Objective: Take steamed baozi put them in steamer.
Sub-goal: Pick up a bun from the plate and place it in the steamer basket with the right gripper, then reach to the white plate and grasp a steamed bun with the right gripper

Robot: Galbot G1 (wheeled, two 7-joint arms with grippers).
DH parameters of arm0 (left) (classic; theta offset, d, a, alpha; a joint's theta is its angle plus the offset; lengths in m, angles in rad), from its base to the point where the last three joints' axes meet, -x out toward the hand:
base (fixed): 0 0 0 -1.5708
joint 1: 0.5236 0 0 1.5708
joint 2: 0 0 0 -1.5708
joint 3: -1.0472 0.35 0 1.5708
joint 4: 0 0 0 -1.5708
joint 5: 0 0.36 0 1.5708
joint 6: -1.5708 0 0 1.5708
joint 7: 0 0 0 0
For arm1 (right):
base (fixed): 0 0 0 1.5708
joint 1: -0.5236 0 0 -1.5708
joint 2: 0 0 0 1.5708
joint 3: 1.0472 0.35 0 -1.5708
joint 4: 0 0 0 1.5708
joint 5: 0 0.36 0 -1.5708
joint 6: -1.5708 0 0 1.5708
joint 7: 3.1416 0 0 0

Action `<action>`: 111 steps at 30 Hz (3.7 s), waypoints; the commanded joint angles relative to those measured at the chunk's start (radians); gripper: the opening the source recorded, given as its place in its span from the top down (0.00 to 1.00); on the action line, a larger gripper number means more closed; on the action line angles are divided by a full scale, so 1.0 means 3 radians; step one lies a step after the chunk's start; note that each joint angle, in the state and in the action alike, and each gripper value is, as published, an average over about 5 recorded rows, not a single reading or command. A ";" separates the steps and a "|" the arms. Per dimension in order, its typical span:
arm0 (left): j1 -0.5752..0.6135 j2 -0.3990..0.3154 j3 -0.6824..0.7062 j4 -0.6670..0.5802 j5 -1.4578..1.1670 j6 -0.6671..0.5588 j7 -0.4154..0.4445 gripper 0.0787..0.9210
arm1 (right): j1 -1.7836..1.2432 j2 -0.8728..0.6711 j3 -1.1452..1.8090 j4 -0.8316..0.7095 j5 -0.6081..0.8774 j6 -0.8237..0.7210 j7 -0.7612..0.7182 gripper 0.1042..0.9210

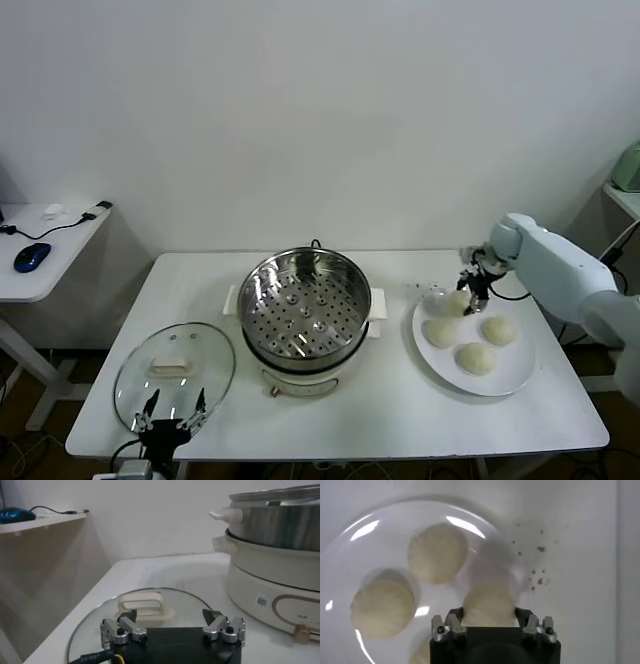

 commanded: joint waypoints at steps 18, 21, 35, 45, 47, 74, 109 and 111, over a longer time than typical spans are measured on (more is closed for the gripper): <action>0.0006 0.0005 0.0076 -0.0046 0.0078 0.0008 -0.0005 0.12 | 0.1519 0.0969 -0.1133 0.1983 0.0409 0.1878 -0.0086 0.28; 0.0017 0.0013 0.0065 -0.0063 0.0075 0.0009 -0.0007 0.12 | 0.1165 0.1081 -0.0928 0.1661 -0.0114 0.2164 -0.0070 0.28; 0.0034 0.0027 0.0074 -0.0074 0.0082 0.0006 -0.0029 0.12 | 0.0314 0.1637 -0.0224 0.0216 -0.1212 0.2477 0.0228 0.28; -0.0008 0.0028 0.0075 -0.0059 0.0067 0.0008 -0.0039 0.12 | 0.0171 0.1915 -0.0117 -0.0260 -0.1239 0.2523 0.0306 0.28; -0.0013 0.0029 0.0075 -0.0055 0.0064 0.0007 -0.0040 0.12 | 0.0157 0.1927 -0.0136 -0.0270 -0.1208 0.2516 0.0301 0.28; -0.0006 0.0015 0.0075 -0.0070 0.0061 0.0003 -0.0052 0.12 | 0.2023 0.0435 -0.1978 0.0706 0.2032 0.1101 -0.0534 0.12; 0.0017 -0.0054 0.0067 0.0000 0.0090 0.0003 -0.0066 0.12 | -0.0189 -0.0359 -0.1084 0.1071 0.1089 -0.1062 0.0905 0.12; 0.0013 -0.0055 0.0074 0.0009 0.0093 0.0002 -0.0066 0.12 | -0.0198 -0.0326 -0.1083 0.1031 0.1075 -0.1058 0.0891 0.12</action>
